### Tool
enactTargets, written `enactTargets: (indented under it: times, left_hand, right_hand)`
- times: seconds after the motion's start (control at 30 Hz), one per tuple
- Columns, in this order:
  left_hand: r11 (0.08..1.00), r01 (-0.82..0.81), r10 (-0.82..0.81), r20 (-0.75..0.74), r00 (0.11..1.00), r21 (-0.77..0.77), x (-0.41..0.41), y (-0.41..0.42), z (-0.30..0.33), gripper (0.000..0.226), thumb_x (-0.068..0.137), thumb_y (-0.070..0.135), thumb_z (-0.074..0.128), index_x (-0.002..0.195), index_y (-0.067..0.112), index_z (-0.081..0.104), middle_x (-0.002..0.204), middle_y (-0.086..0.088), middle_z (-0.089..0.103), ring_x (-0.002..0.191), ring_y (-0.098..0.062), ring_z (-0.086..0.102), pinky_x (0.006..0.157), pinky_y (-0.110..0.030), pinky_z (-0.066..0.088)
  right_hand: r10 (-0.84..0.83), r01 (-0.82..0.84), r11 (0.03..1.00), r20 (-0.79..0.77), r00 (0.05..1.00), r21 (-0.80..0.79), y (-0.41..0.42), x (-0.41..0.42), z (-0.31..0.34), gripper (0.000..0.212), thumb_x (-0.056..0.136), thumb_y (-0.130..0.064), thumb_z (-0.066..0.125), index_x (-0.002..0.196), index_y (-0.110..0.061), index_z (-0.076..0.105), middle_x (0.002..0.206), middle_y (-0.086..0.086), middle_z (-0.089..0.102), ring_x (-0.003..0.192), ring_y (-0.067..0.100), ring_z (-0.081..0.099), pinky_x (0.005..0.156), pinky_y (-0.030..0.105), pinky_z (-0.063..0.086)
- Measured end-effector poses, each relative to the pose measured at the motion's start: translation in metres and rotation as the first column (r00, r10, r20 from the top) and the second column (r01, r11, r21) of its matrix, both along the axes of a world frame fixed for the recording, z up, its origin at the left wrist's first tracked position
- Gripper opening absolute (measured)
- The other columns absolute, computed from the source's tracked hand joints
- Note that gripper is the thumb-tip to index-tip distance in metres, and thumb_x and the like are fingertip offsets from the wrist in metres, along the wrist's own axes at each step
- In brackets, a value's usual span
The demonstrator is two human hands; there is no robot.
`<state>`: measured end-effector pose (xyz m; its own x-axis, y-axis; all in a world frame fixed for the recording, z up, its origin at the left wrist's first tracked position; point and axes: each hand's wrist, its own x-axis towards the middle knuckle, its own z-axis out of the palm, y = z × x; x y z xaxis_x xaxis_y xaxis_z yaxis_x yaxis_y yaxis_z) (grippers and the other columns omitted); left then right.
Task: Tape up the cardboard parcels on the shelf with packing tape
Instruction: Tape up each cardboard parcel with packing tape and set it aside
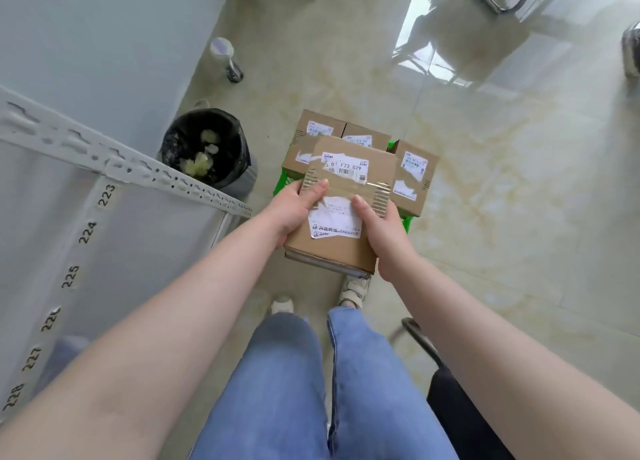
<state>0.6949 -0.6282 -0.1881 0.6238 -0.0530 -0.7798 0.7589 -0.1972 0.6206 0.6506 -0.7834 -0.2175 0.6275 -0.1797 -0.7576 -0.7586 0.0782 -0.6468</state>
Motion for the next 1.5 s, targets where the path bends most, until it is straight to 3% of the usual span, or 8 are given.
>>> enactTargets:
  times: [0.23, 0.43, 0.6, 0.77, 0.9, 1.1, 1.3, 1.5]
  left_hand:
    - [0.992, 0.001, -0.011, 0.078, 0.997, 0.128, 0.059, 0.003, -0.061, 0.062, 0.083, 0.041, 0.075, 0.135, 0.017, 0.05, 0.121, 0.003, 0.064, 0.095, -0.005, 0.063, 0.073, -0.015, 0.048]
    - [0.991, 0.019, -0.031, 0.085, 0.996, 0.135, 0.109, 0.014, -0.136, 0.067, 0.076, 0.032, 0.084, 0.133, 0.02, 0.053, 0.121, 0.004, 0.067, 0.108, -0.014, 0.066, 0.098, -0.037, 0.052]
    - [0.998, 0.032, -0.039, 0.12, 0.992, 0.062, 0.14, 0.012, -0.186, 0.056, 0.083, 0.026, 0.079, 0.133, 0.018, 0.055, 0.121, 0.003, 0.068, 0.107, -0.011, 0.066, 0.082, -0.019, 0.052]
    - [0.994, 0.054, -0.068, 0.144, 0.987, 0.096, 0.164, 0.027, -0.216, 0.053, 0.084, 0.03, 0.078, 0.131, 0.019, 0.057, 0.116, 0.005, 0.069, 0.103, -0.009, 0.066, 0.086, -0.021, 0.052]
    - [0.997, 0.053, -0.061, 0.148, 0.987, 0.052, 0.178, 0.032, -0.232, 0.047, 0.085, 0.028, 0.076, 0.127, 0.021, 0.057, 0.107, 0.011, 0.069, 0.092, -0.001, 0.066, 0.067, -0.01, 0.051]
    - [0.995, 0.09, -0.097, 0.153, 0.983, 0.052, 0.184, 0.026, -0.253, 0.051, 0.082, 0.034, 0.079, 0.126, 0.026, 0.056, 0.117, 0.007, 0.069, 0.107, -0.011, 0.066, 0.097, -0.035, 0.052]
    - [0.991, 0.103, -0.115, 0.16, 0.98, 0.081, 0.18, 0.024, -0.265, 0.049, 0.083, 0.033, 0.079, 0.124, 0.03, 0.053, 0.108, 0.014, 0.066, 0.104, -0.01, 0.064, 0.098, -0.033, 0.05]
    - [0.987, 0.117, -0.137, 0.196, 0.971, 0.11, 0.176, 0.025, -0.276, 0.059, 0.081, 0.037, 0.079, 0.133, 0.029, 0.052, 0.121, 0.008, 0.066, 0.111, -0.012, 0.063, 0.103, -0.04, 0.048]
  right_hand:
    - [0.011, -0.011, 1.0, 0.015, 1.0, -0.011, 0.004, 0.072, -0.059, 0.086, 0.063, -0.065, 0.07, 0.139, -0.032, 0.045, 0.129, -0.008, 0.061, 0.116, 0.015, 0.06, 0.102, 0.043, 0.048]
    - [-0.018, 0.018, 0.996, 0.006, 1.0, -0.09, 0.017, 0.127, -0.119, 0.093, 0.073, -0.064, 0.068, 0.151, -0.031, 0.029, 0.15, -0.005, 0.044, 0.136, 0.019, 0.043, 0.113, 0.045, 0.036]
    - [-0.061, 0.062, 0.989, 0.01, 0.998, -0.131, 0.022, 0.159, -0.165, 0.087, 0.077, -0.062, 0.068, 0.149, -0.031, 0.032, 0.15, -0.006, 0.045, 0.136, 0.019, 0.044, 0.113, 0.045, 0.036]
    - [-0.041, 0.041, 0.989, 0.0, 0.999, -0.14, 0.032, 0.179, -0.197, 0.084, 0.089, -0.053, 0.063, 0.155, -0.029, 0.017, 0.159, -0.005, 0.029, 0.145, 0.02, 0.029, 0.116, 0.038, 0.027]
    - [-0.052, 0.057, 0.983, 0.031, 0.998, -0.172, 0.038, 0.193, -0.211, 0.084, 0.09, -0.051, 0.063, 0.156, -0.027, 0.017, 0.16, -0.005, 0.025, 0.147, 0.016, 0.024, 0.116, 0.035, 0.024]
    - [-0.1, 0.109, 0.967, 0.054, 0.994, -0.231, 0.033, 0.194, -0.227, 0.086, 0.085, -0.056, 0.067, 0.154, -0.028, 0.025, 0.156, -0.004, 0.035, 0.143, 0.016, 0.033, 0.117, 0.044, 0.03]
    - [-0.087, 0.091, 0.969, 0.028, 0.996, -0.23, 0.032, 0.191, -0.231, 0.086, 0.087, -0.054, 0.065, 0.155, -0.028, 0.021, 0.159, -0.003, 0.029, 0.146, 0.017, 0.027, 0.119, 0.043, 0.027]
    - [-0.073, 0.077, 0.964, 0.027, 0.997, -0.253, 0.031, 0.188, -0.236, 0.086, 0.087, -0.054, 0.065, 0.155, -0.028, 0.019, 0.16, -0.005, 0.027, 0.147, 0.016, 0.025, 0.119, 0.041, 0.025]
